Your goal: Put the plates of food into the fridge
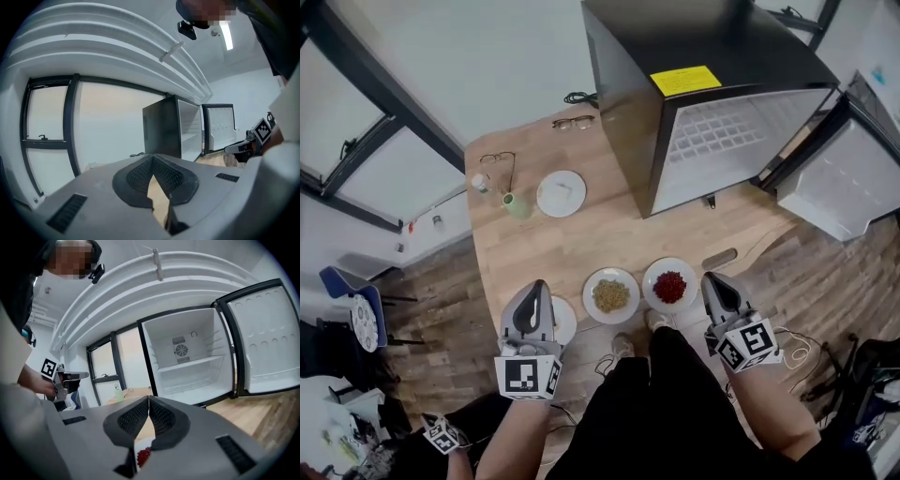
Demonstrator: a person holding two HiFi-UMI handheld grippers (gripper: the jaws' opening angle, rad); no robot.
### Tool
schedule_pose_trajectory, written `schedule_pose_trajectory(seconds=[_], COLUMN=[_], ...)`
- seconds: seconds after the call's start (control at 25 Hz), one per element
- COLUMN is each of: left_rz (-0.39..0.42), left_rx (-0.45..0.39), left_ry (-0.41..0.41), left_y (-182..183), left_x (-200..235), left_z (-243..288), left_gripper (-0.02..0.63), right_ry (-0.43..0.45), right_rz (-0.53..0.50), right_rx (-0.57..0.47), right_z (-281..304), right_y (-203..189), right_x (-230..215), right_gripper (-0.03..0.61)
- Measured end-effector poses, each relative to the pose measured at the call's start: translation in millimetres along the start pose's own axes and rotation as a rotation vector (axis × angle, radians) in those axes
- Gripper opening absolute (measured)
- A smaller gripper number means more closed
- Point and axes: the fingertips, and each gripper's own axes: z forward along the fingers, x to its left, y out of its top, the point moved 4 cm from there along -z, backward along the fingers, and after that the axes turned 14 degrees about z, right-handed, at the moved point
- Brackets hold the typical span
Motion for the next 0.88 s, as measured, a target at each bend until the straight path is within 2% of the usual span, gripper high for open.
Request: schedule_pose_trajectory(seconds=[0.12, 0.32, 0.56, 0.76, 0.8, 0.88], left_rz=[0.028, 0.047, 0.052, 0.038, 0.045, 0.051], left_rx=[-0.007, -0.025, 0.001, -0.018, -0.017, -0.004], left_ry=[-0.05, -0.104, -0.129, -0.14, -0.143, -0.146], left_y=[-0.3, -2.9, -7.3, 5.5, 5.7, 3.4], left_x=[-8.5, -16.9, -30.1, -34.3, -35.2, -36.2], left_z=[2.2, 8.6, 15.4, 18.5, 19.7, 22.5], left_gripper=[0.003, 0.003, 0.003, 0.003, 0.003, 0.003], right_ry=[-0.042, -0.105, -0.147, -0.166, -0.17, -0.172], right_rz=[0.046, 0.145, 0.242, 0.368, 0.39, 0.449], right_rx=[-0.018, 0.016, 0.015, -0.016, -0.014, -0.013], right_z=[-12.6, -22.8, -31.8, -34.8, -33.9, -31.0], right_y=[-20.1, -60.9, -89.7, -114.8, -120.0, -128.8], right_x=[-6.9, -20.6, -36.5, -51.6, -54.7, -61.2], right_gripper=[0.021, 0.022, 0.023, 0.026, 0.035, 0.1])
